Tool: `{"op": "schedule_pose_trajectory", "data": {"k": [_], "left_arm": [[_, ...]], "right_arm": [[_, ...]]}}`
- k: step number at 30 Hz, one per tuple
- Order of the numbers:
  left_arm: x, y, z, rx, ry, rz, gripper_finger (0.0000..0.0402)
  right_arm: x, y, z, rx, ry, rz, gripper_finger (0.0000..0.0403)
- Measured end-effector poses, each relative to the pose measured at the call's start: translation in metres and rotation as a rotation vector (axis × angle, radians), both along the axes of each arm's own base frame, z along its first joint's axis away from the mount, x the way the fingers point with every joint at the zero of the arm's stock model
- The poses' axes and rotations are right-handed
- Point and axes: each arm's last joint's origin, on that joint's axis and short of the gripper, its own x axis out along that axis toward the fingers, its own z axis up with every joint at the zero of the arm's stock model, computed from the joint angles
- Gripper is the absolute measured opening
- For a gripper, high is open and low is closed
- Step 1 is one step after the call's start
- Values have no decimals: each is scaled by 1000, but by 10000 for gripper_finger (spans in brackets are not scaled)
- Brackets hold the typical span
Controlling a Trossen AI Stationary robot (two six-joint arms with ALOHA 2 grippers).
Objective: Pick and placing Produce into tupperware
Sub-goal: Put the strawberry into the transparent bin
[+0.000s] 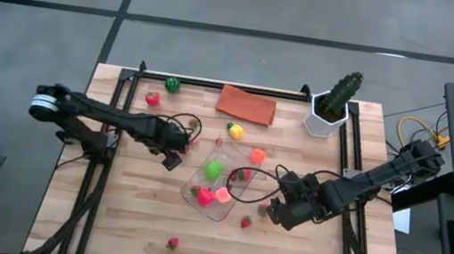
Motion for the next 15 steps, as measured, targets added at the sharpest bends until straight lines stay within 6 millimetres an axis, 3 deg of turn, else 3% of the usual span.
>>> {"op": "schedule_pose_trajectory", "data": {"k": [15], "left_arm": [[8, 35, -23, -90, -1, -33, 358]], "right_arm": [[3, 2, 9, 9, -21, 10, 277]]}}
